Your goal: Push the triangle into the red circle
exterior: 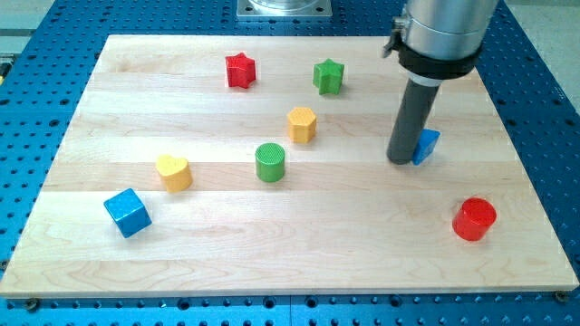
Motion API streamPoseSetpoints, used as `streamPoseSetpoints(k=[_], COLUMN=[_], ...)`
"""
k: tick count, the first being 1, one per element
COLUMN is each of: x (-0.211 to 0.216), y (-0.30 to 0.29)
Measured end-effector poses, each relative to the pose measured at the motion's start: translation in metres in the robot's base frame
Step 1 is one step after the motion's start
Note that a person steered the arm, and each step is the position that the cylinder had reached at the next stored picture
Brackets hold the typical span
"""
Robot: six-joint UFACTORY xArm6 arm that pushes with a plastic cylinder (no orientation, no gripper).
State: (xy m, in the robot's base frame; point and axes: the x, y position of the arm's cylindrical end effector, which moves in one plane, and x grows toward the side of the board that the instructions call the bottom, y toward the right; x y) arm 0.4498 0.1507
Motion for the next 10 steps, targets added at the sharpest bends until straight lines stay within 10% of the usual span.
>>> streamPoseSetpoints(k=[2, 5, 9, 10], x=[-0.06, 0.038, 0.061, -0.01], y=[0.015, -0.005, 0.023, 0.004])
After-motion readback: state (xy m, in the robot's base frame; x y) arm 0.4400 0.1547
